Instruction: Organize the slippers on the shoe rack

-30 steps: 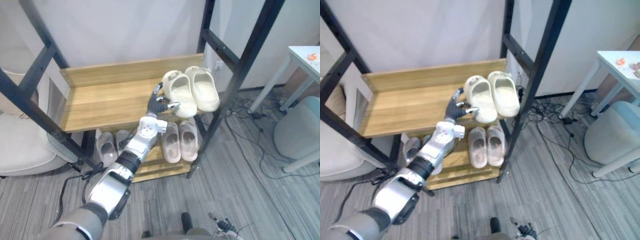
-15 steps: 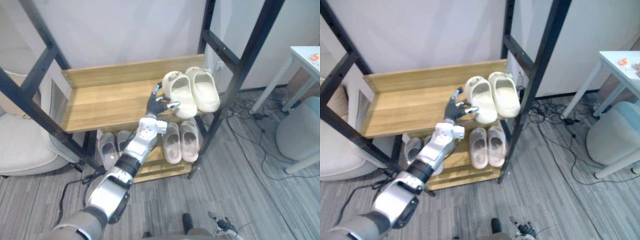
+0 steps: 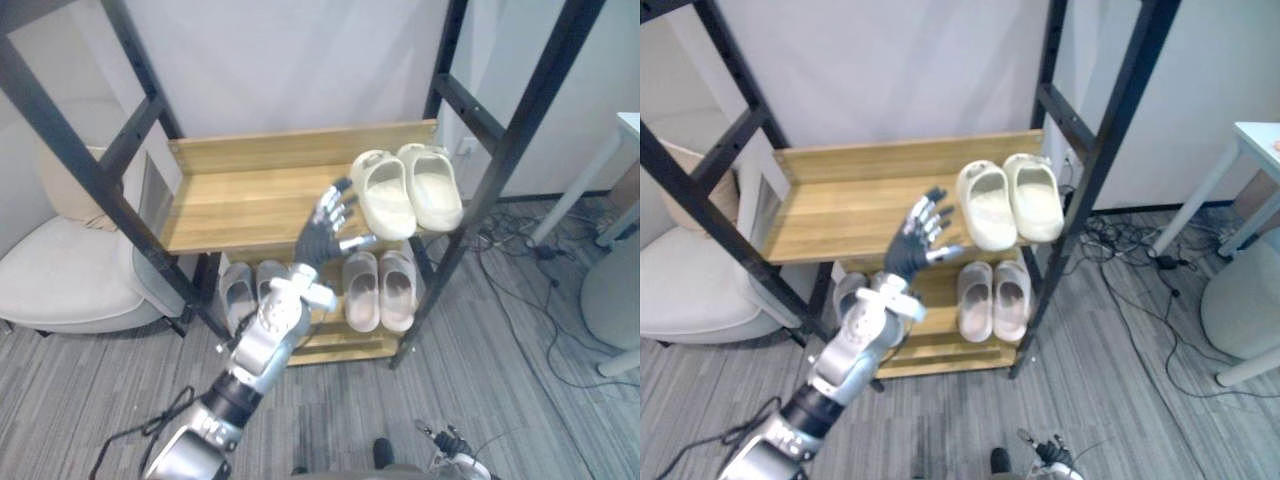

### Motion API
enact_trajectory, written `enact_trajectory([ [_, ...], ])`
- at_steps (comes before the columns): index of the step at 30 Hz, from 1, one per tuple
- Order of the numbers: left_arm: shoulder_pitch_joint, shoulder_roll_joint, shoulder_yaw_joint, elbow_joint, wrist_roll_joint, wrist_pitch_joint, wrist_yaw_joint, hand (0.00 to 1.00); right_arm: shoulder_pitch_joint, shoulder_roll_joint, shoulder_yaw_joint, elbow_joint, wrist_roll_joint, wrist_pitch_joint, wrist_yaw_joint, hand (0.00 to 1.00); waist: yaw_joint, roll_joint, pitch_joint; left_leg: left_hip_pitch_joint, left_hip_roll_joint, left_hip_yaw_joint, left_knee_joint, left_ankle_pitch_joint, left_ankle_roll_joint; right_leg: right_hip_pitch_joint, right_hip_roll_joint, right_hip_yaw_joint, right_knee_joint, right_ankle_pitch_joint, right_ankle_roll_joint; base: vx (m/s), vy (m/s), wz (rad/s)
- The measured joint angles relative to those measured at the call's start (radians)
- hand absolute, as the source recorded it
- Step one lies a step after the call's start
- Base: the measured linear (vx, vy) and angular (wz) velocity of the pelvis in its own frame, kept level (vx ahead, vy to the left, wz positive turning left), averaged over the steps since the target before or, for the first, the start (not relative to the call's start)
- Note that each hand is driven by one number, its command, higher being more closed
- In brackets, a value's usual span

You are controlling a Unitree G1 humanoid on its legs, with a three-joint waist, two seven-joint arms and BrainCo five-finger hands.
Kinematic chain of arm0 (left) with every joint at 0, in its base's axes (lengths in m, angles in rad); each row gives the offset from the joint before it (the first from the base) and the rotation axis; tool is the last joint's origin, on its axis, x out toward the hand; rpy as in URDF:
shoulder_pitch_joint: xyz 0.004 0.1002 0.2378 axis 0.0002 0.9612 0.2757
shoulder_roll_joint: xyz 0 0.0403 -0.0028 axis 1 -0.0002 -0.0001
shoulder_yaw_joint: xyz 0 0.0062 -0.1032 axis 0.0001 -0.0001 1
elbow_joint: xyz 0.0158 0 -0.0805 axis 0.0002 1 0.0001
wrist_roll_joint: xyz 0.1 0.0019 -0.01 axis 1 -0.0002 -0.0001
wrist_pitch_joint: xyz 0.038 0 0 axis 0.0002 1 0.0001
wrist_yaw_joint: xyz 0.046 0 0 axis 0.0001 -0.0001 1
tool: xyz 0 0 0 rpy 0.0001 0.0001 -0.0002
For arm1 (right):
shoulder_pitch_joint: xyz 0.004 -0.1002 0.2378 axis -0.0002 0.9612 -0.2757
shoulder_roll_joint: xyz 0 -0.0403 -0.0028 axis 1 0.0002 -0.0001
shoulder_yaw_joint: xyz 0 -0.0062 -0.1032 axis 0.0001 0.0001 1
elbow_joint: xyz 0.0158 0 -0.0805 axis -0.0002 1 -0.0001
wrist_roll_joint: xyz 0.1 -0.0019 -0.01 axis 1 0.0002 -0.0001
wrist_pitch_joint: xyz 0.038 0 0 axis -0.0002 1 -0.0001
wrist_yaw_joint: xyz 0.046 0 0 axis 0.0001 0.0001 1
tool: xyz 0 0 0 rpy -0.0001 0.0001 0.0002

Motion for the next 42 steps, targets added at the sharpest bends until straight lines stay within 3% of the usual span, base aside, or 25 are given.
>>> enact_trajectory([
  [3, 0.114, 0.014, -0.035, 0.079, 0.001, 0.025, -0.077, 0.0, -0.002, -0.002, 0.021, 0.005, -0.001, 0.004, 0.01, 0.0, 0.004, 0.0, 0.0, 0.0, 0.002, -0.002, 0.0, 0.0, 0.0, 0.001, 0.002, -0.001, 0.0, -0.002, 0.002, 0.0, 0.0, 0.0],
  [8, 0.157, 0.002, -0.012, 0.388, 0.106, 0.055, -0.102, 0.0, -0.005, 0.007, 0.05, 0.005, -0.004, 0.006, 0.012, 0.0, 0.005, -0.005, 0.0, 0.001, 0.006, -0.016, 0.016, -0.002, 0.002, 0.016, 0.003, -0.017, 0.0, -0.009, 0.001, 0.01, -0.026, 0.09],
  [13, 0.158, -0.037, 0.106, 0.726, 0.29, 0.067, -0.076, 0.0, -0.007, 0.011, 0.084, 0.008, -0.011, 0.004, 0.006, 0.0, 0.007, -0.021, 0.002, 0.017, 0.012, -0.024, 0.017, -0.004, 0.0, 0.036, 0.008, -0.024, 0.0, -0.014, -0.002, -0.01, -0.024, 0.05],
  [14, 0.158, -0.051, 0.16, 0.824, 0.371, 0.069, -0.056, 0.0, -0.007, 0.015, 0.087, 0.016, -0.012, 0.001, 0.003, 0.0, 0.009, -0.028, -0.002, 0.017, 0.014, -0.024, 0.017, -0.005, -0.002, 0.036, 0.01, -0.024, 0.0, -0.015, -0.002, -0.03, -0.027, -0.01],
  [18, 0.158, -0.06, 0.32, 1.02, 0.494, 0.089, -0.007, 0.0, -0.012, 0.018, 0.087, 0.051, -0.015, -0.002, -0.002, 0.0, 0.012, -0.045, -0.002, 0.018, 0.016, -0.024, 0.019, -0.008, -0.008, 0.037, 0.011, -0.025, 0.0, -0.014, -0.002, -0.04, -0.024, -0.01],
  [24, 0.169, -0.057, 0.465, 1.068, 0.581, 0.111, 0.05, 0.0, -0.012, 0.018, 0.08, 0.074, -0.049, 0.001, -0.001, 0.0, 0.023, -0.046, -0.002, 0.02, 0.016, -0.023, 0.019, -0.012, -0.014, 0.039, 0.01, -0.025, 0.0, -0.016, -0.004, 0.0, 0.0, 0.0],
  [30, 0.197, -0.07, 0.557, 1.074, 0.583, 0.13, 0.076, 0.0, -0.014, 0.018, 0.078, 0.074, -0.052, 0.004, -0.001, 0.0, 0.032, -0.046, -0.002, 0.022, 0.02, -0.024, 0.019, -0.014, -0.017, 0.041, 0.014, -0.027, 0.0, -0.019, -0.007, 0.0, 0.0, 0.0],
  [38, 0.22, -0.083, 0.61, 1.077, 0.581, 0.131, 0.092, 0.0, 0.029, 0.004, 0.028, 0.07, -0.064, -0.001, 0.023, 0.0, 0.037, -0.039, 0.02, 0.023, 0.019, -0.058, 0.035, -0.011, -0.011, 0.067, 0.011, -0.063, 0.009, -0.031, -0.008, 0.0, -0.021, 0.13],
  [40, 0.212, -0.085, 0.618, 1.073, 0.581, 0.128, 0.092, 0.0, 0.025, -0.016, 0.016, 0.068, -0.084, -0.008, 0.033, 0.0, 0.038, -0.038, 0.05, 0.004, 0.021, -0.075, 0.059, -0.01, -0.011, 0.054, 0.01, -0.08, 0.055, -0.053, -0.015, -0.06, -0.03, 0.4],
  [42, 0.198, -0.09, 0.618, 1.048, 0.58, 0.12, 0.092, 0.0, 0.03, -0.045, 0.017, 0.075, -0.091, -0.011, 0.037, 0.0, 0.036, -0.038, 0.088, -0.102, 0.01, -0.144, 0.151, -0.02, -0.017, -0.047, -0.014, -0.141, 0.229, -0.145, -0.023, -0.12, -0.044, 0.96],
])
